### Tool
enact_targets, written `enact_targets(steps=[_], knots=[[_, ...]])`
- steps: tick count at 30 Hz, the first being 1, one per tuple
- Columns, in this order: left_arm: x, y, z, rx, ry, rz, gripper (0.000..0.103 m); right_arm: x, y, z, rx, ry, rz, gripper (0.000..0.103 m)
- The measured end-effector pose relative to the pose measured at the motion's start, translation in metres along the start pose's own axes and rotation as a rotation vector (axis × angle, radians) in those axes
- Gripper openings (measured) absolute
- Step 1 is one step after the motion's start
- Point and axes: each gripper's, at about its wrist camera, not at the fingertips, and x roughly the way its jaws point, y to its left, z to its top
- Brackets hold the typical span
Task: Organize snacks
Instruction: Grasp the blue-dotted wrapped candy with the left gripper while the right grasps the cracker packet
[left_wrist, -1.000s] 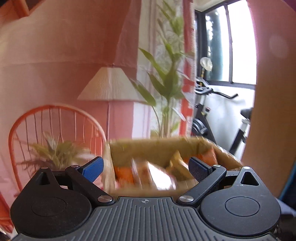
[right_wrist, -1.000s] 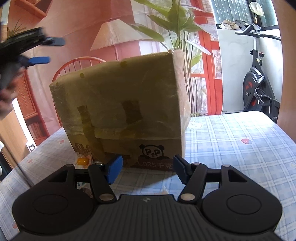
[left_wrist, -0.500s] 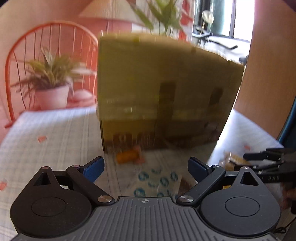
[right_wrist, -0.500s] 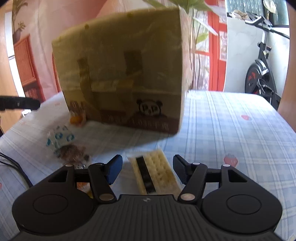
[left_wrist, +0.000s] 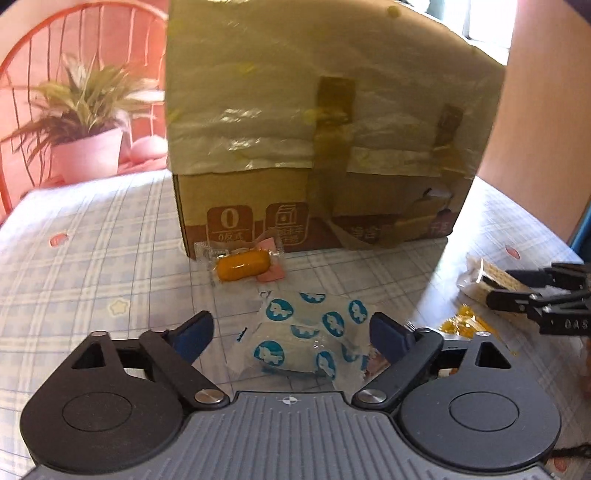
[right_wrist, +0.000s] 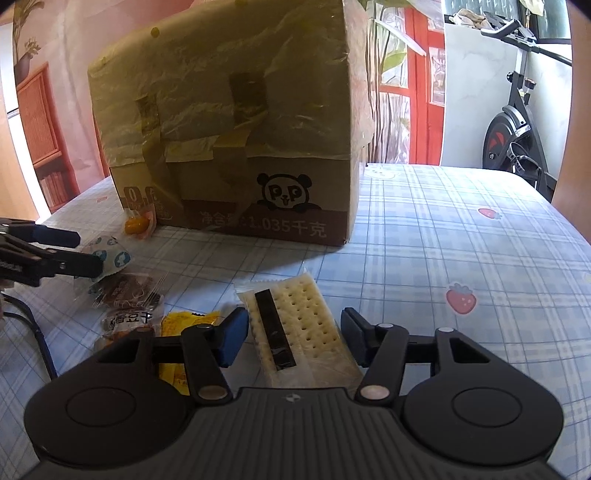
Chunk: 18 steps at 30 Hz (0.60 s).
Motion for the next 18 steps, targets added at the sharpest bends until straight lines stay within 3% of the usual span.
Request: enact_targets(steps=[8,9,10,18], knots=[[0.008,0.009,-0.009,-0.072,-0.004,-0.037,0.079,0.002,0.001,-0.001,0.005,-0.001,-0.017,0.059],[0.008,0.01,-0.01,-0.077,-0.009,-0.042,0.074,0.002,0.0,-0.001,0.005,0.002,-0.018,0.059],[0.005,0.01,-0.011,-0.082,-0.015,-0.054,0.062,0.003,0.0,0.0,0.005,0.004,-0.018,0.059],[-0.014,0.01,-0.021,-0.107,-0.08,-0.028,0.05,0.004,0.001,0.0,0.003,0.006,-0.02,0.06]])
